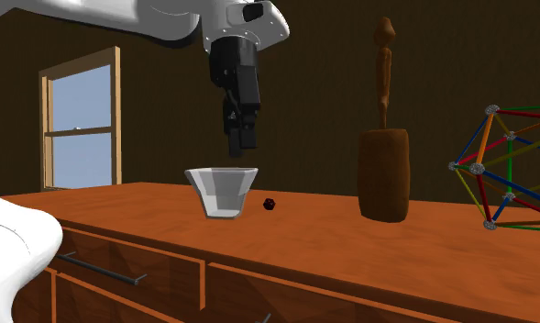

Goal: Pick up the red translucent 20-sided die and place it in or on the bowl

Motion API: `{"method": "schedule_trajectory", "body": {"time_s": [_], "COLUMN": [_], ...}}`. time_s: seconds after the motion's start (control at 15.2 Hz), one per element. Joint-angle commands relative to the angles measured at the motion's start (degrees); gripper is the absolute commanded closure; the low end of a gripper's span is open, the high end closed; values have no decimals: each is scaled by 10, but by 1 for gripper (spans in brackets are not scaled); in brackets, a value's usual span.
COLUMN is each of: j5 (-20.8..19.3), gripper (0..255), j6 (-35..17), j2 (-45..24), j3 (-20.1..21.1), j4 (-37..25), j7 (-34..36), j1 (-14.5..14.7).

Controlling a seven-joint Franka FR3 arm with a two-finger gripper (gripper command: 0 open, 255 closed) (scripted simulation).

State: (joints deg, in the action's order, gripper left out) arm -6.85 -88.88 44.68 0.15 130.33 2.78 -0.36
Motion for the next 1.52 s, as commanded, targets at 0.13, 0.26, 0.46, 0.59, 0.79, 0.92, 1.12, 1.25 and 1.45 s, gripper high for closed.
{"method": "schedule_trajectory", "body": {"time_s": [0.13,0.26,0.46,0.59,0.79,0.92,1.12,1.25,1.45], "j5": [17,32,53,65,80,86,91,90,81], "gripper": [0,0,0,0,0,0,0,0,0], "j6": [-12,-24,-43,-57,-76,-88,-106,-116,-128], "j2": [-16,-34,-67,-92,-134,-165,-216,-252,-311], "j3": [23,45,78,99,131,152,183,202,229], "j4": [1,0,-8,-17,-36,-52,-82,-106,-148], "j7": [32,64,111,142,189,220,267,299,348], "j1": [5,10,16,19,23,25,27,29,32]}}
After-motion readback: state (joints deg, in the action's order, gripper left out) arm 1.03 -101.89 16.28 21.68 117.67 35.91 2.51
